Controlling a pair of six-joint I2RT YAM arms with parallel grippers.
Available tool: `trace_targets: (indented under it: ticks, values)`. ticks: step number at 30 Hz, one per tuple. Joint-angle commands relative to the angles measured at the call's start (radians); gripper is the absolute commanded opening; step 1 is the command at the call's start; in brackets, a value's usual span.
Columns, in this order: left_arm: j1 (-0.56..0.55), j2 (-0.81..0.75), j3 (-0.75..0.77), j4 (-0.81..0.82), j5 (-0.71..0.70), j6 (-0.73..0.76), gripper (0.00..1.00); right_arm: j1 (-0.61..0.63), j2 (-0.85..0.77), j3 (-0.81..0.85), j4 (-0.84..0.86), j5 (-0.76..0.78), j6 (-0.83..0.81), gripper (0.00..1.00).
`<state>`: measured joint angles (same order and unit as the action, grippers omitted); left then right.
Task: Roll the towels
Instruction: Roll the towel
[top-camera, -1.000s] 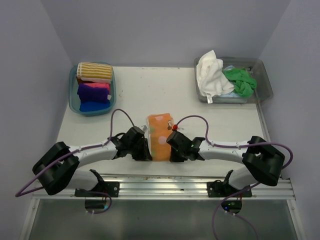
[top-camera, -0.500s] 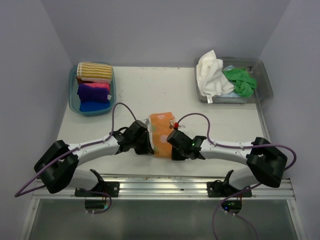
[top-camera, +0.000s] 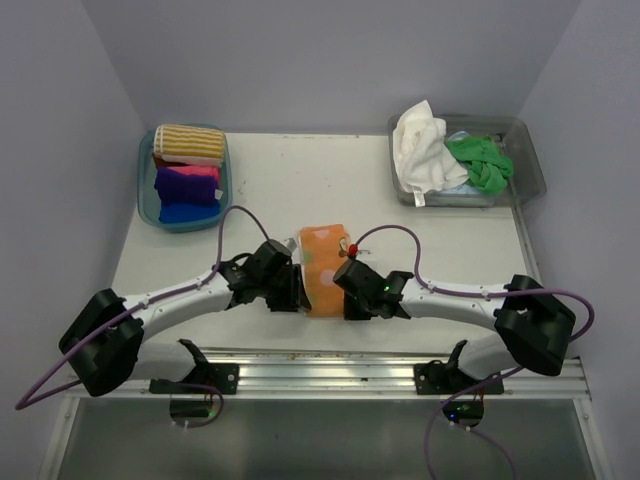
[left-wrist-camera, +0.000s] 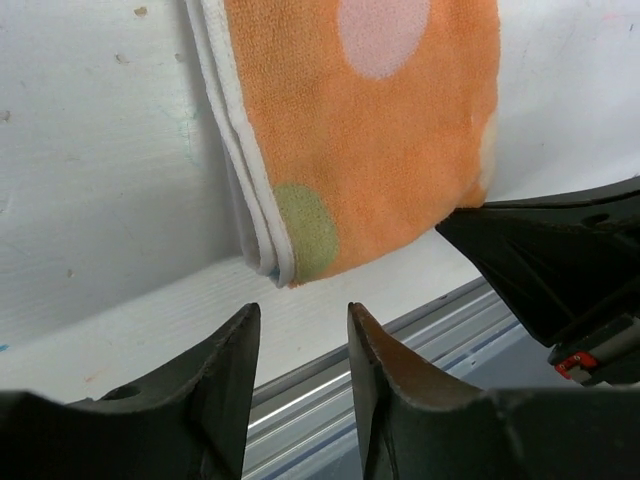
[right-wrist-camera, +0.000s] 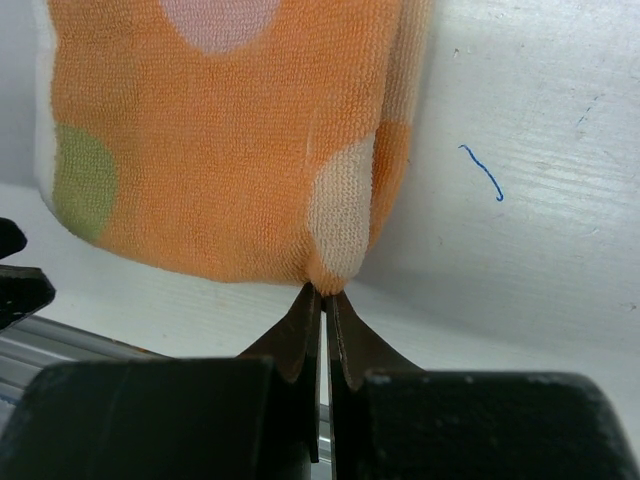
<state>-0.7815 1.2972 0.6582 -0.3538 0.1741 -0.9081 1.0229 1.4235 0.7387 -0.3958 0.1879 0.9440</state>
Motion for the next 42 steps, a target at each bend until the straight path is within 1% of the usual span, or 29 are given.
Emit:
trace_targets:
  ticks: [1, 2, 4, 7, 10, 12, 13, 15, 16, 17, 19, 20, 22, 23, 26, 30, 35, 39, 42]
  values:
    - [-0.002, -0.055, 0.026, -0.025, -0.028, -0.014, 0.43, 0.003, -0.012, 0.018, 0.008, 0.001, -0.001, 0.0]
    - [-0.002, -0.047, 0.032, -0.034, -0.03, -0.023, 0.39, 0.005, -0.011, 0.018, 0.009, 0.001, -0.001, 0.0]
    - [-0.004, -0.023, 0.041, -0.039, -0.031, -0.035, 0.35, 0.005, -0.012, 0.018, 0.009, 0.001, 0.001, 0.0]
    - [-0.002, -0.004, 0.032, -0.001, -0.03, -0.058, 0.35, 0.005, -0.012, 0.016, 0.014, 0.001, 0.001, 0.0]
    - [-0.002, 0.02, 0.046, 0.009, -0.076, -0.072, 0.35, 0.005, -0.012, 0.014, 0.012, 0.001, 0.001, 0.0]
    - [-0.002, 0.042, 0.041, 0.015, -0.108, -0.086, 0.3, 0.005, -0.015, 0.013, 0.014, 0.001, 0.002, 0.0]
    - [-0.002, 0.071, 0.04, 0.019, -0.111, -0.092, 0.27, 0.005, -0.018, 0.01, 0.015, 0.002, 0.004, 0.0]
    - [-0.001, 0.12, 0.053, 0.006, -0.107, -0.089, 0.24, 0.003, -0.017, 0.01, 0.014, 0.002, 0.003, 0.0]
    - [-0.002, 0.172, 0.061, -0.008, -0.101, -0.086, 0.21, 0.005, -0.018, 0.008, 0.014, 0.002, 0.003, 0.0]
    - [-0.002, 0.192, 0.064, -0.028, -0.093, -0.083, 0.16, 0.005, -0.02, 0.007, 0.014, 0.002, 0.003, 0.0]
    - [-0.002, 0.206, 0.058, -0.033, -0.079, -0.081, 0.14, 0.005, -0.023, 0.007, 0.011, 0.005, 0.003, 0.0]
    - [-0.004, 0.199, 0.055, -0.031, -0.076, -0.084, 0.14, 0.005, -0.024, 0.005, 0.012, 0.007, 0.003, 0.0]
    - [-0.004, 0.163, 0.05, -0.033, -0.077, -0.084, 0.19, 0.005, -0.026, 0.004, 0.012, 0.008, 0.003, 0.0]
    - [-0.002, 0.151, 0.052, -0.046, -0.079, -0.083, 0.26, 0.005, -0.026, 0.004, 0.014, 0.008, 0.006, 0.0]
    - [-0.002, 0.1, 0.055, -0.062, -0.078, -0.081, 0.35, 0.005, -0.028, 0.002, 0.02, 0.004, 0.006, 0.0]
    - [-0.004, 0.045, 0.017, -0.037, -0.042, -0.089, 0.36, 0.005, -0.026, 0.001, 0.021, 0.001, 0.006, 0.0]
    - [-0.013, -0.012, -0.066, 0.091, 0.019, -0.109, 0.37, 0.005, -0.038, -0.004, 0.02, 0.002, 0.007, 0.0]
    - [-0.016, -0.013, -0.08, 0.095, 0.031, -0.112, 0.35, 0.005, -0.034, -0.002, 0.017, 0.004, 0.009, 0.0]
    - [-0.018, -0.016, -0.091, 0.105, 0.03, -0.115, 0.37, 0.005, -0.032, -0.004, 0.023, 0.002, 0.012, 0.0]
